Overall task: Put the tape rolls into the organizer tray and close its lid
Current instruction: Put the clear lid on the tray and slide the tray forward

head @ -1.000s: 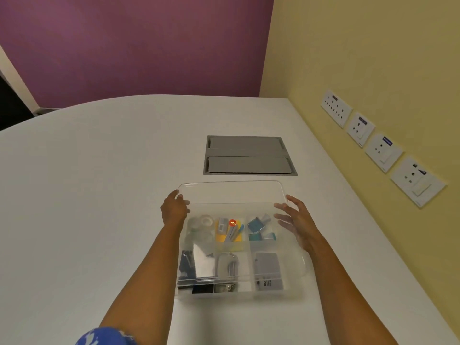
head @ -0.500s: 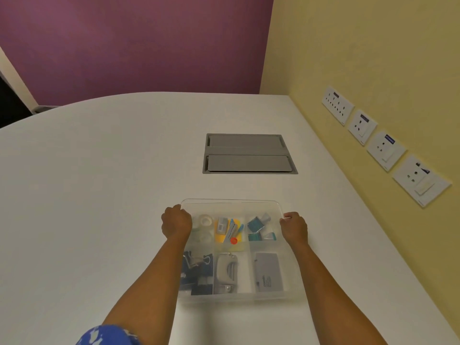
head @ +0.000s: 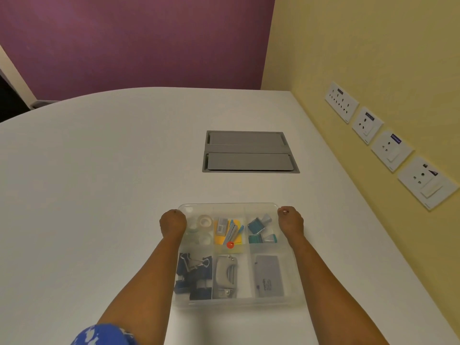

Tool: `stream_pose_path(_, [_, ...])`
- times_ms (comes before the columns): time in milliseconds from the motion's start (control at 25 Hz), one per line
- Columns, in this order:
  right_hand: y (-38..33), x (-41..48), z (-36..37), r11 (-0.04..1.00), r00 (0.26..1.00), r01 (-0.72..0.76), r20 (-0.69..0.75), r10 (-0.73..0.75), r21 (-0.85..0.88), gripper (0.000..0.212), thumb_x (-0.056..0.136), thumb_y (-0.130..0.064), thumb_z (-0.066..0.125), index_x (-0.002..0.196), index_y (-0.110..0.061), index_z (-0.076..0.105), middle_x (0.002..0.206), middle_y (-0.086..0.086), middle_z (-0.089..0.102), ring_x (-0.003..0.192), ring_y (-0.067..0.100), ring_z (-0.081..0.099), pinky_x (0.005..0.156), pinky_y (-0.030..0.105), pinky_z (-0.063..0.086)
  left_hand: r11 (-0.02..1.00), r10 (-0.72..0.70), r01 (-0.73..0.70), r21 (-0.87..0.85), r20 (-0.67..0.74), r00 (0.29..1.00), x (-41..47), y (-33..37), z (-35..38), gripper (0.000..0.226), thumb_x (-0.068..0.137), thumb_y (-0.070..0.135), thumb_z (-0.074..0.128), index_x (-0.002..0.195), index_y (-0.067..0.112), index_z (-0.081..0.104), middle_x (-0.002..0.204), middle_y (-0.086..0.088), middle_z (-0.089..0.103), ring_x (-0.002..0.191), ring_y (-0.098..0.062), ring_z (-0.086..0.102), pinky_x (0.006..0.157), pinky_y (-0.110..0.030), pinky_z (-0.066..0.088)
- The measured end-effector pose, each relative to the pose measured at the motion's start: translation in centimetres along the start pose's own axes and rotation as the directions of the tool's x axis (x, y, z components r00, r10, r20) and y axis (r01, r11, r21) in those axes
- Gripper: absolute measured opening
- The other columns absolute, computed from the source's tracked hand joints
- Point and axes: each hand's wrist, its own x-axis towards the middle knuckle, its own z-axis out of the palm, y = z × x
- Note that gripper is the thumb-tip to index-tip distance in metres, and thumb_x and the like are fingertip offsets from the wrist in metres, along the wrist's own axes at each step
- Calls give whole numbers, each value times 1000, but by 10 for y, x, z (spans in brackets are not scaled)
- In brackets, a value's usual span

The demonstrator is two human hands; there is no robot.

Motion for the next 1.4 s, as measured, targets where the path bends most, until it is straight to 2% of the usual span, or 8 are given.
stream_pose_path(200, [-3, 18, 10, 996, 996, -82, 22, 81, 44, 34, 101, -15, 39, 113, 6, 63, 120, 24, 63, 96, 32, 57, 82, 34, 46, 982, -139, 140, -127, 20, 990, 10, 9, 1, 35, 100, 18, 42, 106, -11, 61, 112, -28, 64, 105, -41, 61, 94, -42, 50])
stream_pose_path(360, [-4, 26, 17, 980, 984, -179, 35, 176, 85, 41, 102, -26, 41, 115, 7, 61, 122, 24, 63, 112, 37, 59, 97, 39, 47, 972, -178, 184, -150, 48, 983, 18, 12, 3, 41, 98, 28, 50, 105, -10, 61, 113, -27, 64, 106, -41, 61, 93, -41, 48])
stream_pose_path(600, [-4, 35, 23, 972, 977, -213, 16, 212, 100, 48, 101, -37, 40, 112, 4, 64, 118, 22, 65, 100, 33, 60, 95, 37, 48, 963, -224, 229, -145, 49, 973, 24, 13, 6, 44, 96, 33, 52, 107, -9, 60, 116, -27, 63, 108, -41, 60, 96, -41, 47])
stream_pose_path(720, [-3, 35, 24, 974, 980, -200, 10, 200, 105, 47, 101, -37, 39, 114, 0, 66, 121, 21, 64, 109, 35, 60, 96, 35, 47, 953, -248, 252, -168, 46, 968, 24, 13, 7, 43, 95, 35, 53, 104, -7, 61, 114, -26, 64, 107, -39, 60, 93, -39, 48])
stream_pose_path(920, [-3, 37, 27, 971, 979, -203, 2, 204, 125, 47, 101, -38, 40, 113, -2, 67, 121, 20, 65, 109, 35, 60, 94, 36, 47, 953, -252, 254, -163, 32, 967, 24, 13, 10, 41, 97, 38, 49, 91, -2, 59, 110, -26, 65, 104, -39, 61, 90, -39, 48])
stream_pose_path(1160, [1, 42, 30, 968, 979, -205, 15, 204, 143, 46, 100, -37, 42, 113, -1, 67, 121, 21, 65, 109, 36, 60, 95, 38, 47, 943, -271, 271, -192, 29, 962, 28, 10, 13, 43, 95, 39, 51, 93, -3, 61, 110, -26, 65, 97, -37, 60, 90, -39, 48])
stream_pose_path(1280, [3, 43, 33, 964, 978, -206, 3, 208, 169, 45, 99, -38, 44, 111, -1, 67, 119, 20, 66, 108, 36, 60, 93, 41, 49, 945, -263, 263, -197, 27, 965, 28, 9, 15, 40, 96, 37, 51, 93, -1, 61, 110, -25, 65, 102, -39, 60, 90, -39, 48])
stream_pose_path(1400, [5, 43, 35, 966, 980, -193, -9, 198, 174, 45, 99, -39, 43, 110, -3, 68, 116, 19, 67, 104, 35, 61, 90, 41, 49, 950, -248, 247, -190, 20, 969, 27, 8, 16, 43, 96, 36, 50, 103, -5, 63, 112, -26, 65, 104, -39, 60, 93, -41, 47])
